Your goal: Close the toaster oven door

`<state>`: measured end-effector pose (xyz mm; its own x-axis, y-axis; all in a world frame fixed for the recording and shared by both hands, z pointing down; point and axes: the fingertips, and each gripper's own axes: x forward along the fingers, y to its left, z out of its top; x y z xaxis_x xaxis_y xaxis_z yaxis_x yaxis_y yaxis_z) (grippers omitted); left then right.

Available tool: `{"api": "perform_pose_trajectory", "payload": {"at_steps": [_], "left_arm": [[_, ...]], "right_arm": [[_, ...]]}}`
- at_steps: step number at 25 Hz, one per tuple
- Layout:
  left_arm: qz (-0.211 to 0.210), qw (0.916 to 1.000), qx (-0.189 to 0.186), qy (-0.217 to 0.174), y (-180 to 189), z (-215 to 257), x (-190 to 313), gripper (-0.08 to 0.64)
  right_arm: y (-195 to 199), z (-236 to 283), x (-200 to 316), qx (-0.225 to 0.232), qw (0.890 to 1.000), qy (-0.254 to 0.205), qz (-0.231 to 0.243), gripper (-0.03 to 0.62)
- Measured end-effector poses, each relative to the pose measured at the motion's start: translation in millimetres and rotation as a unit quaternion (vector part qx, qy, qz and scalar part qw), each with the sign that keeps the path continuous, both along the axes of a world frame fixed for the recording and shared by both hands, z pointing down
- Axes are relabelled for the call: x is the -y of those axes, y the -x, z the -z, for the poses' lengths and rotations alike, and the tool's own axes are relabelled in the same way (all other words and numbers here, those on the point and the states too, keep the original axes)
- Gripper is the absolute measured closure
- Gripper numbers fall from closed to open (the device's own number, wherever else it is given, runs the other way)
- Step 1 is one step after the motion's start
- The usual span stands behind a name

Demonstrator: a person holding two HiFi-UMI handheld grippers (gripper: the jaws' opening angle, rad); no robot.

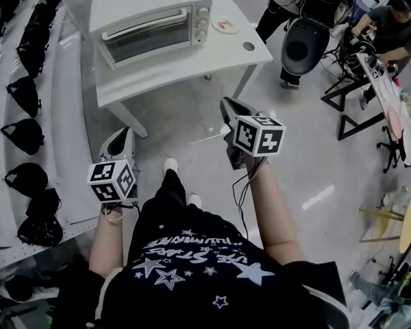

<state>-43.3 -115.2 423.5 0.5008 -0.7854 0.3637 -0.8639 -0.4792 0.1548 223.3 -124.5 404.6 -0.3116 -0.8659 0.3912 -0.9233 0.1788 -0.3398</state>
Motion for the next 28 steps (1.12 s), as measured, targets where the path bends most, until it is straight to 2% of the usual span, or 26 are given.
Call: {"api": "perform_pose_trajectory", "payload": {"at_steps": [7,12,17,23,28], "left_arm": [[-0.023,0.9995,0.005,0.019,-10.5,-13.2,-48.8,0.538],[-0.039,0.9989,0.008,0.026,-14.6,-18.3,-58.0,0.538],[-0.053,0.9982,-0.001,0.026,-7.8,-20.7,-58.4,0.538],[-0.069,0.997,-0.008,0.033,23.2,-19.6,-63.0,0.538],[-0.072,0.9967,-0.009,0.038,67.5,-21.5,-60.6,0.538]], "right_arm": [[20.2,-28.7,-36.2,0.01,1.0,0.015,0.024,0.591],[31.0,-39.5,-47.7,0.017,0.999,0.021,0.033,0.59],[40.5,-39.7,-55.6,0.004,0.999,0.021,0.026,0.591],[71.6,-32.9,-69.7,-0.013,1.0,0.018,0.017,0.591],[114.0,-28.2,-76.5,-0.023,1.0,0.013,0.017,0.591]]}}
